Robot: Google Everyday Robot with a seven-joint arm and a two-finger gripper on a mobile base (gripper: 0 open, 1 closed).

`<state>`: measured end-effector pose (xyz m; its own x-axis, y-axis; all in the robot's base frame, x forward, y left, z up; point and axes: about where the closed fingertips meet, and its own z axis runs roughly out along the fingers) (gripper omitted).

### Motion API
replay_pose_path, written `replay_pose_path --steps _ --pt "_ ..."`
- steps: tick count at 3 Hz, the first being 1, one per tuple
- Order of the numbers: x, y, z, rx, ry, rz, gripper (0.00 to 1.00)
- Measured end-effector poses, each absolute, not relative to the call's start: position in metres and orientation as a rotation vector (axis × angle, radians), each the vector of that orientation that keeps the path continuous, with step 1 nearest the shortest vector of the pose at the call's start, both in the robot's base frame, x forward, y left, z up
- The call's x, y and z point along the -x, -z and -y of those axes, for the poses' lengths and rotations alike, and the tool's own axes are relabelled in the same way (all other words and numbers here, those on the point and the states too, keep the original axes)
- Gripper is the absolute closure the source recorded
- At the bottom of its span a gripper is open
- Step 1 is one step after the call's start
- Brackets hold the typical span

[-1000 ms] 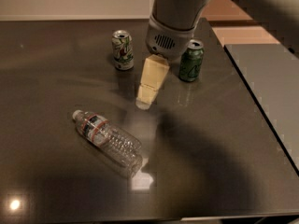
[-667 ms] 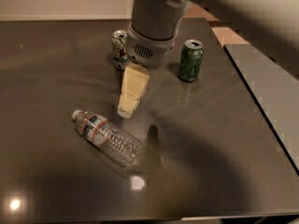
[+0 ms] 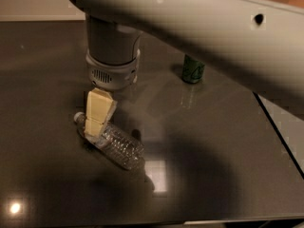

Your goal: Place water bottle upright

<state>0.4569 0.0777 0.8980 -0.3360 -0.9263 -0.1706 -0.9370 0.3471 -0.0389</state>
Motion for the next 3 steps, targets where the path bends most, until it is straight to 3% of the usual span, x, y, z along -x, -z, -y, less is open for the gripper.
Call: replay_pose_path --steps 3 --pt "-0.43 -0.856 -0.129 1.778 -0.097 -2.493 0.0"
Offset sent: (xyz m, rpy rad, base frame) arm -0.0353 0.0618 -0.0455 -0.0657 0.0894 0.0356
